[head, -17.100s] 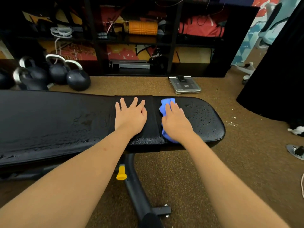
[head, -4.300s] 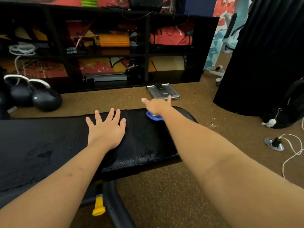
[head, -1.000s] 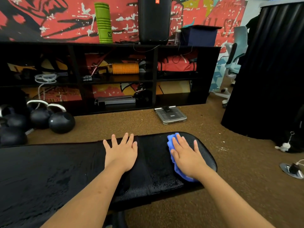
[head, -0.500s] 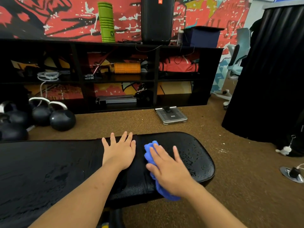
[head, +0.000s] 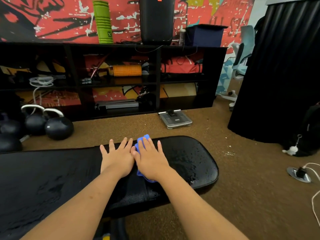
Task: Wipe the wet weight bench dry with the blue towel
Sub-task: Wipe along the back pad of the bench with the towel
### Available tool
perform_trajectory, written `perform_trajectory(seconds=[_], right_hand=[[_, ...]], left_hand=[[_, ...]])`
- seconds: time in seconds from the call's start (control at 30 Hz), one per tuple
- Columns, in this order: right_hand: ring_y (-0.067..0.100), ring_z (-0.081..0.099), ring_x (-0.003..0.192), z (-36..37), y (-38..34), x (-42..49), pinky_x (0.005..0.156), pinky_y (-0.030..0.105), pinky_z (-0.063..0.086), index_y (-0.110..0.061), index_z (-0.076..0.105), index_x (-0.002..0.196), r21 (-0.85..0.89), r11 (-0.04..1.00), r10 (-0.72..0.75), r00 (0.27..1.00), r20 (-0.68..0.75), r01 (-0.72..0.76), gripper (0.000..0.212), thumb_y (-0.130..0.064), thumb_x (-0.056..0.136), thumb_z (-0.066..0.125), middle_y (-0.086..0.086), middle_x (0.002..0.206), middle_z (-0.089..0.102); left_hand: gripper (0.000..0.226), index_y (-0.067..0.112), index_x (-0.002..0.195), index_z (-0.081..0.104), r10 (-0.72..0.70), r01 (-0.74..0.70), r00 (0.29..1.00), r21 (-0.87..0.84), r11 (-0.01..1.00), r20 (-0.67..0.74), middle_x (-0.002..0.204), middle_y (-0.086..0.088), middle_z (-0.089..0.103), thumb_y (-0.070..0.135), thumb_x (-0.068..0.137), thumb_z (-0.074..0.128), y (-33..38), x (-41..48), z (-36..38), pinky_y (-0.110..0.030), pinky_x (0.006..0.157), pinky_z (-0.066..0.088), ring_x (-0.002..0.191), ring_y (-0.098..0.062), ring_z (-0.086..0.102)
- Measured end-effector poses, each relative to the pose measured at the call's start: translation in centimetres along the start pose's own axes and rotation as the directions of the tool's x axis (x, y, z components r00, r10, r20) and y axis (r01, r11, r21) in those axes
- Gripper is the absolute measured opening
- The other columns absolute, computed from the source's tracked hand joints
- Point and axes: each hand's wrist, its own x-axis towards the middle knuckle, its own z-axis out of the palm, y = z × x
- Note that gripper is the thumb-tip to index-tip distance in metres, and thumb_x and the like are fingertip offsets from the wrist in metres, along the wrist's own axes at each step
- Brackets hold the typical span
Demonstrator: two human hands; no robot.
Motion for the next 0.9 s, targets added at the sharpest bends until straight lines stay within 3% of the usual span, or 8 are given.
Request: perform_trajectory(seconds=[0.17,0.3,0.43,0.53,0.67,0.77,0.9], right_hand=[[0.004,-0.012,0.149,-1.1,3.0,-6.3,0.12,0.049,-0.013,-0.025,0.004,0.157,0.046,0.995,-0.089,0.995,0.044,0.087,0.081,-0.063,0.087,-0.007,-0.01,0.164,-0.004],[0.007,-0.01,0.15,-1.9,7.0,-2.9,0.119,0.052,-0.011,-0.026,0.005,0.157,0.024,1.0,0.005,0.998,0.058,-0.006,0.058,-0.048,0.104,0.013,-0.009,0.164,-0.008],[0.021,-0.007,0.151,-1.9,9.4,4.4,0.118,0.058,-0.006,-0.021,0.011,0.156,-0.039,0.983,0.181,0.981,0.064,-0.179,0.061,-0.048,0.102,0.01,0.004,0.165,0.0],[0.03,0.002,0.151,-1.6,6.8,6.8,0.12,0.053,-0.003,-0.013,0.015,0.156,-0.04,0.957,0.289,0.956,0.043,-0.288,0.071,-0.056,0.1,0.01,0.014,0.163,0.012],[0.029,-0.001,0.151,-1.0,3.3,4.5,0.121,0.05,-0.005,-0.014,0.01,0.157,-0.046,0.992,0.122,0.992,0.03,-0.121,0.064,-0.049,0.103,0.014,0.014,0.163,0.008],[0.019,-0.002,0.151,-2.2,6.3,3.2,0.119,0.054,-0.008,-0.018,0.013,0.156,-0.076,0.997,0.023,0.998,0.052,-0.019,0.053,-0.036,0.107,0.015,0.005,0.164,0.005],[0.016,0.007,0.151,-4.6,13.7,3.2,0.12,0.053,-0.005,-0.018,0.017,0.156,-0.053,0.97,0.239,0.968,0.079,-0.235,0.053,-0.033,0.106,0.013,0.004,0.163,0.015]], left_hand=[[0.056,0.037,0.158,0.002,-0.017,0.017,1.0,-0.061,0.998,0.005,0.166,0.014,0.0,0.05,0.103,0.004,0.2,-0.1,-0.4,-0.062,0.118,-0.002,0.152,-0.035,-0.006],[0.057,0.037,0.158,0.001,-0.018,0.019,1.0,-0.051,0.999,0.014,0.166,0.014,0.0,0.052,0.102,0.002,0.1,-0.1,-0.4,-0.063,0.118,-0.003,0.152,-0.035,-0.006],[0.058,0.037,0.158,0.001,-0.021,0.021,1.0,-0.047,0.999,0.009,0.166,0.014,0.0,0.052,0.102,0.002,0.1,0.1,-0.2,-0.062,0.118,-0.003,0.152,-0.035,-0.006],[0.057,0.037,0.158,0.004,-0.024,0.024,1.0,-0.039,0.999,-0.002,0.166,0.014,0.003,0.052,0.102,0.003,0.1,0.1,-0.1,-0.062,0.118,-0.003,0.152,-0.035,-0.004],[0.057,0.038,0.158,0.005,-0.024,0.023,1.0,-0.039,0.999,-0.011,0.166,0.014,0.004,0.052,0.102,0.005,0.2,0.1,-0.2,-0.062,0.118,-0.002,0.152,-0.035,-0.003],[0.058,0.037,0.158,0.004,-0.024,0.024,1.0,-0.038,0.999,-0.011,0.166,0.013,0.003,0.053,0.102,0.004,0.1,-0.1,-0.2,-0.062,0.118,-0.003,0.152,-0.035,-0.004],[0.058,0.037,0.158,0.003,-0.019,0.019,1.0,-0.039,0.999,-0.008,0.166,0.013,0.002,0.053,0.102,0.003,0.1,-0.1,-0.4,-0.062,0.118,-0.004,0.152,-0.035,-0.005]])
